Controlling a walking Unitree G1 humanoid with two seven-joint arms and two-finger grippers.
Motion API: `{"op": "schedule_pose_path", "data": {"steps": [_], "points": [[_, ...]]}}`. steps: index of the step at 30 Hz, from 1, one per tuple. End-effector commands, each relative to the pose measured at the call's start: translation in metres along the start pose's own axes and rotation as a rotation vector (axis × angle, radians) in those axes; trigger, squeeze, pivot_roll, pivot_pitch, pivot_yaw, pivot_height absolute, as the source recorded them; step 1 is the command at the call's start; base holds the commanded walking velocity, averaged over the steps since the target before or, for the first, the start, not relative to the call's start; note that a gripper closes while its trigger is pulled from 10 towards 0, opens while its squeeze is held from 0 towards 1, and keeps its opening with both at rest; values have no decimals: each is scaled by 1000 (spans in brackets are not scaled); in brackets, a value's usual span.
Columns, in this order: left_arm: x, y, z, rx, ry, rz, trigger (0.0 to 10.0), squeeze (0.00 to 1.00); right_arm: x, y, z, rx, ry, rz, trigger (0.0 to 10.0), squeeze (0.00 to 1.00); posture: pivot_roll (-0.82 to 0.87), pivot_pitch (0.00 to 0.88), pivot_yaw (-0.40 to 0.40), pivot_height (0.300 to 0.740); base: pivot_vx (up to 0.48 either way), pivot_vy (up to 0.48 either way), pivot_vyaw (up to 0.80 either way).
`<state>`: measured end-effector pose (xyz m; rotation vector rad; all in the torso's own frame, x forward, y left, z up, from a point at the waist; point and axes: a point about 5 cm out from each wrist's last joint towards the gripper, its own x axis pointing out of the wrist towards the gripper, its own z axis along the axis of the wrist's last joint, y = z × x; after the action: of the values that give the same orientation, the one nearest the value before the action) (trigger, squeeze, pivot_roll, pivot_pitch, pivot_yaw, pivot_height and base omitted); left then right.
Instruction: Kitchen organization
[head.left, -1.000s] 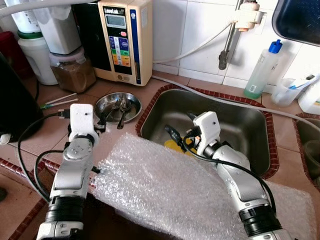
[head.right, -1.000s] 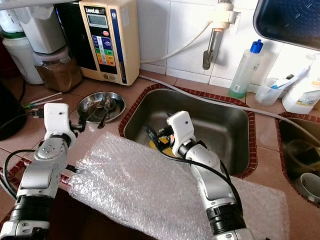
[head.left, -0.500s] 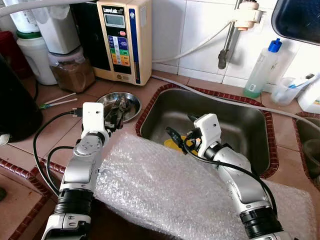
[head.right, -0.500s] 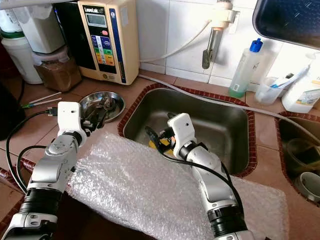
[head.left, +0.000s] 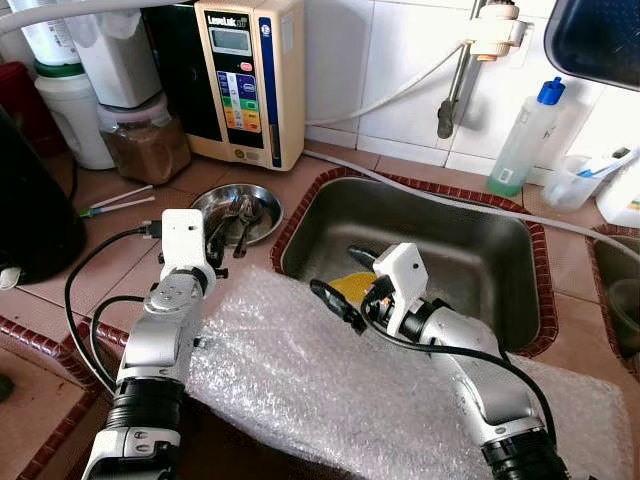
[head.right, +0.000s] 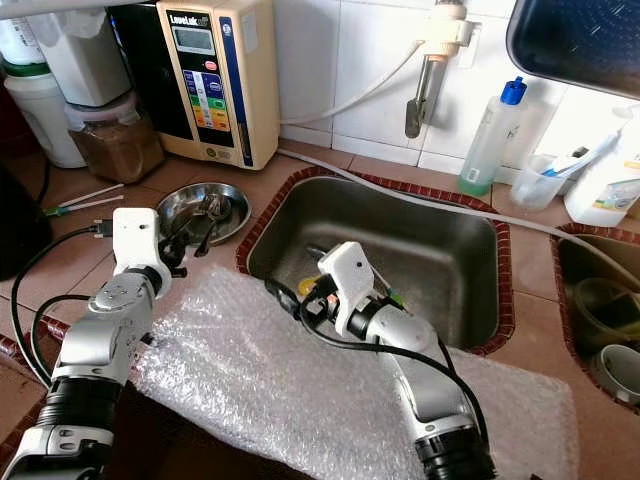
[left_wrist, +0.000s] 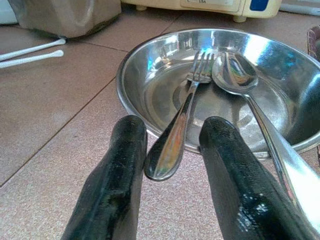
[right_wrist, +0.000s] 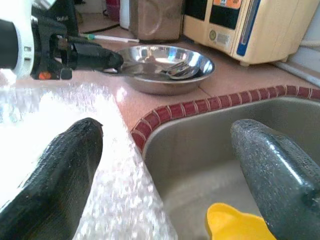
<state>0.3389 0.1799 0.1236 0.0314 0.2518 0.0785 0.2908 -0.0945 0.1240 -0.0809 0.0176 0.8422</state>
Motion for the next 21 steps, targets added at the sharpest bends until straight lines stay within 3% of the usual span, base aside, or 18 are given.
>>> {"op": "schedule_pose_path", "data": {"steps": [1,21], "points": [[2,1,3,-10,7,6,0,0,0,5,5,-7,-12,40,10000,0,63,0,38,740,0,0,0],[1,7,11,-78,-1,50,0,0,-2,7,5,-14,21,99,10000,0,70,0,34,740,0,0,0]]}}
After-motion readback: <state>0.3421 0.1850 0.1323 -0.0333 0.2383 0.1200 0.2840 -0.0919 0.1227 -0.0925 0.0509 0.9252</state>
